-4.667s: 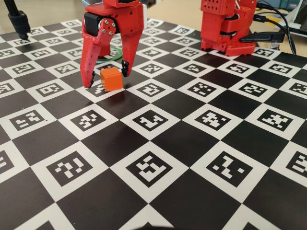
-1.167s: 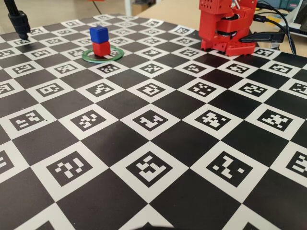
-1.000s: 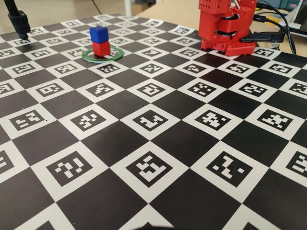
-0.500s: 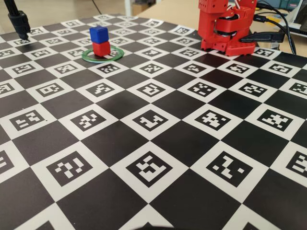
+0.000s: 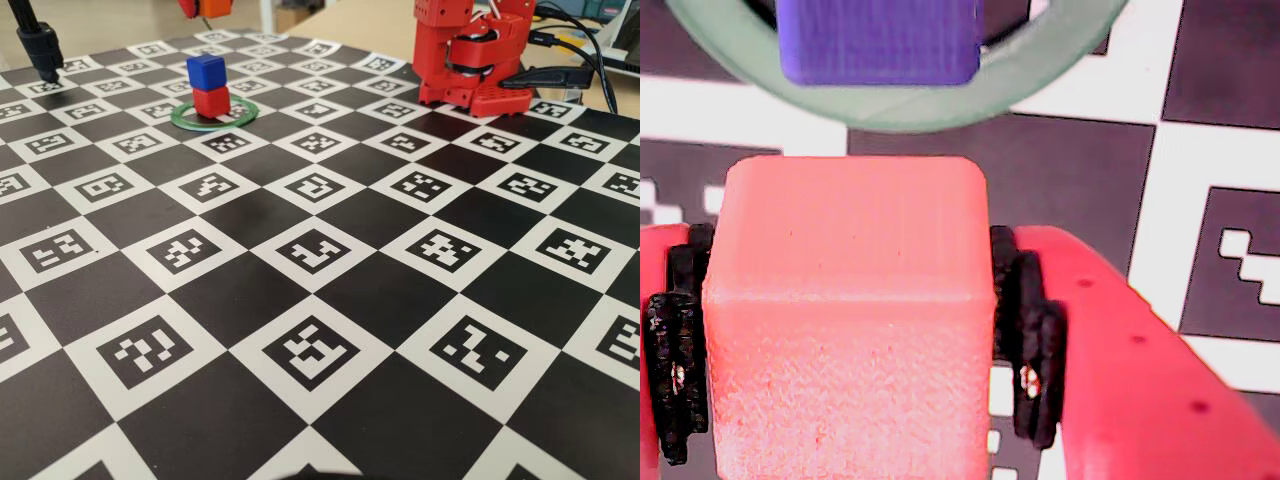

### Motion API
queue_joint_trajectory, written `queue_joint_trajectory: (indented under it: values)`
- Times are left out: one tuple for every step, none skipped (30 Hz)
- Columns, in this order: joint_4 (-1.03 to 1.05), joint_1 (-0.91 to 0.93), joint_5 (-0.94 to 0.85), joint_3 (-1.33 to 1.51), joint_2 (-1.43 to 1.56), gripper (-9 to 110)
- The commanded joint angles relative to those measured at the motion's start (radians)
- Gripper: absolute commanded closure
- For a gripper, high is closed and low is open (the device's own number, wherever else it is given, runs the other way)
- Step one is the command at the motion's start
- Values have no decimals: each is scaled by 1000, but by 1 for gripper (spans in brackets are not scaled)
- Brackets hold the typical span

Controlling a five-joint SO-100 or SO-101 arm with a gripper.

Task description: Grab the red cube then put it in the green circle then put the blue cube on top and finally the orange cube on top

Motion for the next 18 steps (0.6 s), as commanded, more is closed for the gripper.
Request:
queue_joint_trajectory:
  values:
    - [-25, 25, -8, -18, 69, 98]
    - [-28, 28, -8, -20, 64, 98]
    - [-32, 32, -8, -20, 60, 98]
    - [-37, 35, -8, -20, 55, 98]
    - [-38, 35, -9, -20, 52, 98]
    - [-43, 37, -9, -20, 48, 98]
    - [-48, 38, -8, -17, 44, 98]
    - [-52, 38, -8, -14, 43, 98]
    - [-57, 38, -8, -8, 40, 98]
    - [-63, 37, -8, -5, 35, 98]
    - [-67, 37, -6, -2, 32, 98]
    - [-72, 37, -5, -2, 28, 98]
    - [-78, 37, -3, -2, 23, 98]
    - [-81, 37, -2, -5, 18, 98]
    - [-84, 37, 0, -6, 15, 98]
    - [-89, 37, 0, -5, 14, 98]
    - [-91, 37, 2, -3, 11, 98]
    - [-92, 37, 3, -3, 8, 98]
